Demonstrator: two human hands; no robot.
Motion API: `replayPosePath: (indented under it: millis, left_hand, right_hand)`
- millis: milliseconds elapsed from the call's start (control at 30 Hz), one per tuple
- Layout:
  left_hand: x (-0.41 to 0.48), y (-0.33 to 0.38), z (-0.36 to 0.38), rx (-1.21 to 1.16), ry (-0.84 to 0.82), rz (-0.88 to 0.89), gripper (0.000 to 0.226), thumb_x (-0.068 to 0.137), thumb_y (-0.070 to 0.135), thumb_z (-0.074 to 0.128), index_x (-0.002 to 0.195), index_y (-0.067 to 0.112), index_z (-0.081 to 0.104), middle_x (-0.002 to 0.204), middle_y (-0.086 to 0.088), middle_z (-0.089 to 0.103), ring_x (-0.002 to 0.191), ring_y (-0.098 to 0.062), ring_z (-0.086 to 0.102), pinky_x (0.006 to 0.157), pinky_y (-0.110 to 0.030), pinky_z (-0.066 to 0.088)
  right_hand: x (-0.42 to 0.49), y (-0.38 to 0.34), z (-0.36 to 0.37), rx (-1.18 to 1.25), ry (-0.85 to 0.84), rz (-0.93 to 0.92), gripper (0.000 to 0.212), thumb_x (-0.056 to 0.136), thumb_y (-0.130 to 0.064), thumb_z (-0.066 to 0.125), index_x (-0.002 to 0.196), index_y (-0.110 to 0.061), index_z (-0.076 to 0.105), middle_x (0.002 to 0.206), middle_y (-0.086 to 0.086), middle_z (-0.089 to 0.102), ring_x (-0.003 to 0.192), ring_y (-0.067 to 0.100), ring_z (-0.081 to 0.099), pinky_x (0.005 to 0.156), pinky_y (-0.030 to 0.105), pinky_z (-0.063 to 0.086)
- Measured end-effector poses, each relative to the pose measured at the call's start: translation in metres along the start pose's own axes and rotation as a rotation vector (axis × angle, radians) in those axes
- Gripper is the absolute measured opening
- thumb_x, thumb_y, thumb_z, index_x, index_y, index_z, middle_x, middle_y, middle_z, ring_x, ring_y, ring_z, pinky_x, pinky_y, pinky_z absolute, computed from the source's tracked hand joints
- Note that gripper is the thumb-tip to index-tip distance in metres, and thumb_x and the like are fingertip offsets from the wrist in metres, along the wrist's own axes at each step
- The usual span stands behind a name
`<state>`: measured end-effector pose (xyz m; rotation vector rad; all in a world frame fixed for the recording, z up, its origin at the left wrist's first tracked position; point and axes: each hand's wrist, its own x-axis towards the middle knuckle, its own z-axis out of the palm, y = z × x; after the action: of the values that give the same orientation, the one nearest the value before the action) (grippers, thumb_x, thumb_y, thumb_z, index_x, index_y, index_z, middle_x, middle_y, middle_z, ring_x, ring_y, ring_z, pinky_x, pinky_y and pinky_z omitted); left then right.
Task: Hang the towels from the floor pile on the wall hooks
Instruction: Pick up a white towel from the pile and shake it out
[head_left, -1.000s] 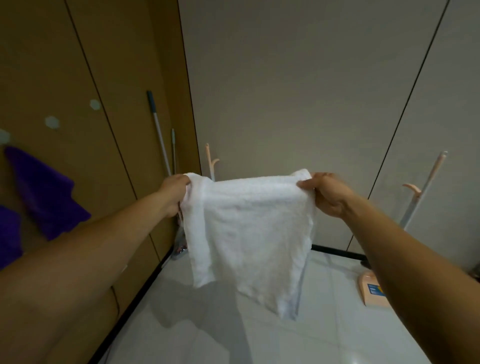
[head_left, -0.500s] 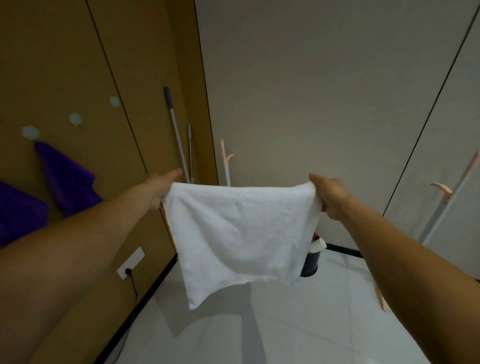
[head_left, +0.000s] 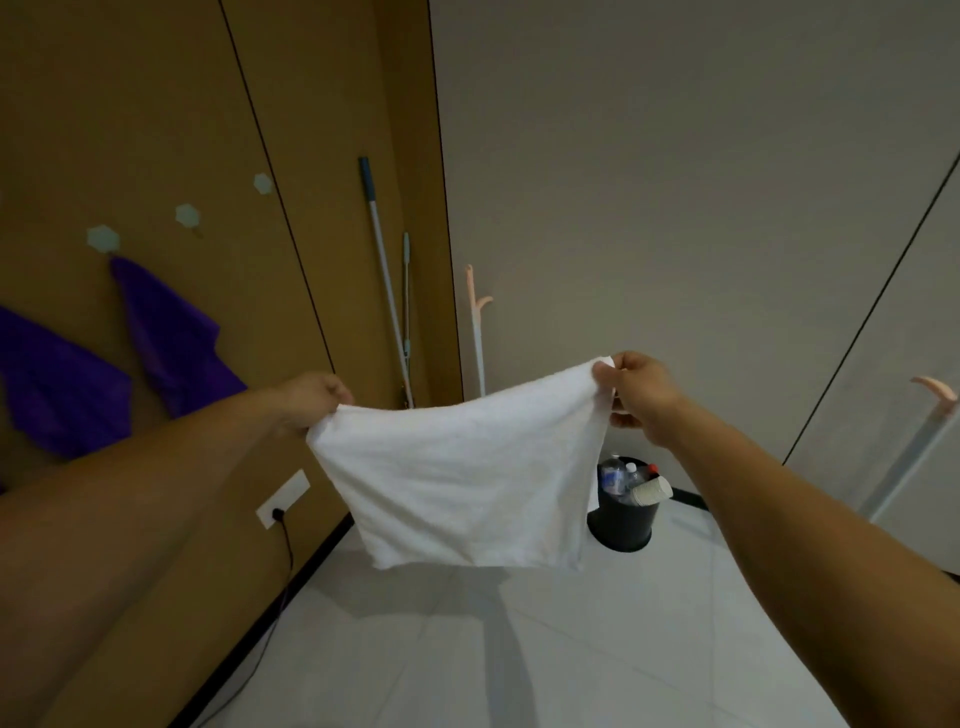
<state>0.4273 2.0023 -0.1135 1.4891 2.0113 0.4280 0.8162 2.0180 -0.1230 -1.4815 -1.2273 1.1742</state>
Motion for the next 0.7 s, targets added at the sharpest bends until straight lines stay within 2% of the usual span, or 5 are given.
replayPosePath:
  millis: [167, 267, 367, 533, 700]
  left_hand:
    - [0.014, -0.023, -0.005, -0.209, 0.046, -0.079, 0.008, 0.097, 0.022, 0.053, 0.094, 0.017, 0.059, 0.104, -0.012, 0.060, 0.087, -0.029, 0.060, 0.064, -0.038, 0.056]
    - [0.029, -0.030, -0.011, -0.473, 0.037, -0.165, 0.027, 0.094, 0.026, 0.058, 0.108, 0.003, 0.058, 0.114, -0.021, 0.060, 0.094, -0.033, 0.061, 0.082, -0.046, 0.052]
    - [0.041, -0.029, -0.021, -0.671, -0.114, -0.264, 0.047, 0.089, 0.046, 0.060, 0.118, 0.011, 0.049, 0.114, -0.017, 0.062, 0.101, -0.029, 0.061, 0.086, -0.041, 0.050]
    - [0.066, -0.034, -0.059, -0.942, -0.288, -0.185, 0.041, 0.094, 0.019, 0.056, 0.130, 0.001, 0.049, 0.122, -0.016, 0.057, 0.094, -0.025, 0.062, 0.069, -0.036, 0.057]
    - [0.094, -0.046, -0.089, -0.934, -0.056, -0.146, 0.039, 0.095, 0.004, 0.046, 0.134, 0.003, 0.049, 0.135, -0.011, 0.050, 0.117, -0.026, 0.052, 0.090, -0.037, 0.045]
  right_hand:
    - [0.011, 0.005, 0.019, -0.107, 0.025, 0.012, 0.021, 0.101, -0.029, 0.047, 0.099, -0.008, 0.052, 0.082, 0.010, 0.052, 0.069, 0.023, 0.052, 0.056, 0.035, 0.052]
    - [0.023, 0.003, 0.033, -0.134, 0.059, 0.005, 0.024, 0.102, -0.027, 0.045, 0.096, -0.005, 0.052, 0.068, 0.011, 0.049, 0.053, 0.021, 0.047, 0.049, 0.032, 0.046]
    - [0.041, -0.006, 0.052, -0.076, 0.043, 0.042, 0.031, 0.101, -0.026, 0.047, 0.082, -0.002, 0.053, 0.062, 0.012, 0.047, 0.050, 0.021, 0.045, 0.048, 0.032, 0.040]
    - [0.074, -0.032, 0.076, 0.447, -0.170, 0.161, 0.012, 0.091, -0.007, 0.056, 0.079, -0.004, 0.055, 0.068, 0.008, 0.048, 0.054, 0.017, 0.047, 0.040, 0.022, 0.041]
    - [0.110, -0.034, 0.103, 0.303, -0.157, 0.150, 0.009, 0.094, -0.007, 0.056, 0.100, -0.003, 0.061, 0.099, 0.015, 0.063, 0.084, 0.027, 0.063, 0.061, 0.034, 0.057]
